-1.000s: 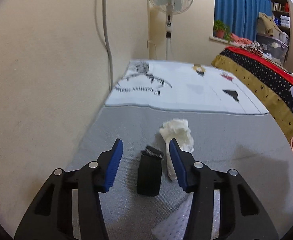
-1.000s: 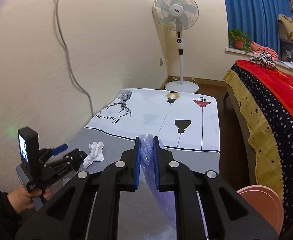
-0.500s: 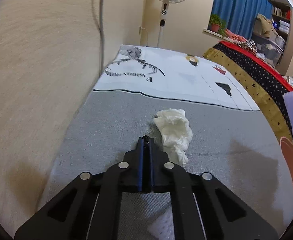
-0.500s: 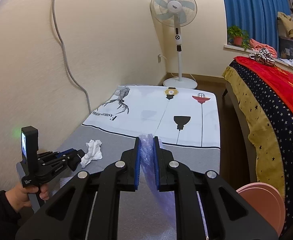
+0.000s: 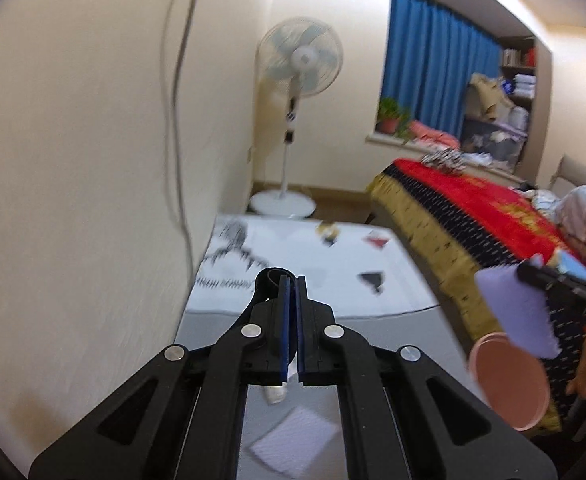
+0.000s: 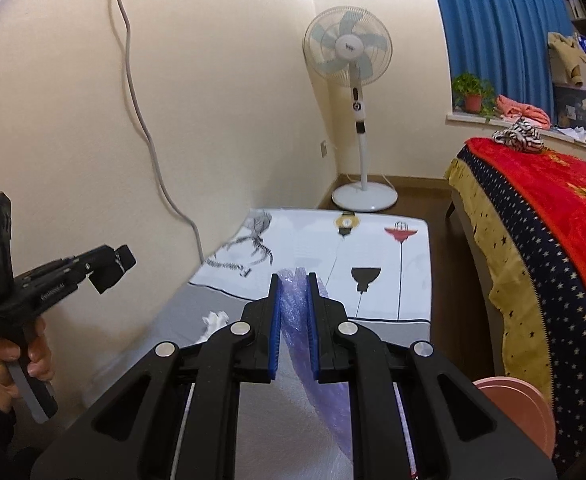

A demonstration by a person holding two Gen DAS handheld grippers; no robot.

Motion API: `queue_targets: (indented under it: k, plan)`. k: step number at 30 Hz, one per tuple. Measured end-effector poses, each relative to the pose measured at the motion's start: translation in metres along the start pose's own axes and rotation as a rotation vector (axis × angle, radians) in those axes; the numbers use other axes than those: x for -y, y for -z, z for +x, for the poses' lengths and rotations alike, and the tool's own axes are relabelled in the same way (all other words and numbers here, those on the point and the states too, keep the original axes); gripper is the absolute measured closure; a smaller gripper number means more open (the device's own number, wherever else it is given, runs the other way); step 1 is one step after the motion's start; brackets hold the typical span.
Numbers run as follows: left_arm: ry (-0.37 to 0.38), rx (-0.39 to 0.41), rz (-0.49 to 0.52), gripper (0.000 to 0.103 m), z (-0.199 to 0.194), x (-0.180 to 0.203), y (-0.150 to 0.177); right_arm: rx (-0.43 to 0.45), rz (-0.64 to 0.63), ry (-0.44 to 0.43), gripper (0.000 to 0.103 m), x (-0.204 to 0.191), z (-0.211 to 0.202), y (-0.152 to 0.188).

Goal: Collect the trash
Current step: 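Carry the mesh sleeve and black pouch over the wastebasket with both tools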

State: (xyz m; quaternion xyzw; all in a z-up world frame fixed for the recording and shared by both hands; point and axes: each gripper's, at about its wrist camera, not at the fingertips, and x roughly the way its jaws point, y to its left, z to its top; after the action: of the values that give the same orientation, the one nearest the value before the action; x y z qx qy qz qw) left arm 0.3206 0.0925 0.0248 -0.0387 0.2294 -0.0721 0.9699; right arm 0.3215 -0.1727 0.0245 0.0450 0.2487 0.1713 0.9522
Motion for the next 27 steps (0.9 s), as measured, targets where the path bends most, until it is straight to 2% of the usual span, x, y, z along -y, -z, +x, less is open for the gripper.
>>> queue_targets:
  k: [5, 10, 13, 20, 27]
  plan:
    - [0.084, 0.026, -0.014, 0.101, -0.03, 0.034, -0.018, 0.013, -0.017, 0.007, 0.091, 0.005, -0.045, 0.009]
    - [0.151, 0.01, -0.008, 0.101, -0.04, 0.073, -0.007, 0.004, 0.004, 0.017, 0.091, 0.019, -0.071, 0.033]
    - [0.179, -0.031, 0.013, 0.101, -0.033, 0.094, 0.005, -0.015, 0.021, 0.036, 0.091, 0.032, -0.078, 0.045]
    - [0.248, -0.092, 0.078, 0.101, -0.007, 0.149, 0.015, 0.003, 0.089, 0.072, 0.091, 0.073, -0.093, 0.049]
    - [0.355, -0.176, 0.13, 0.101, 0.041, 0.22, 0.025, -0.03, 0.142, 0.194, 0.091, 0.123, -0.095, 0.056]
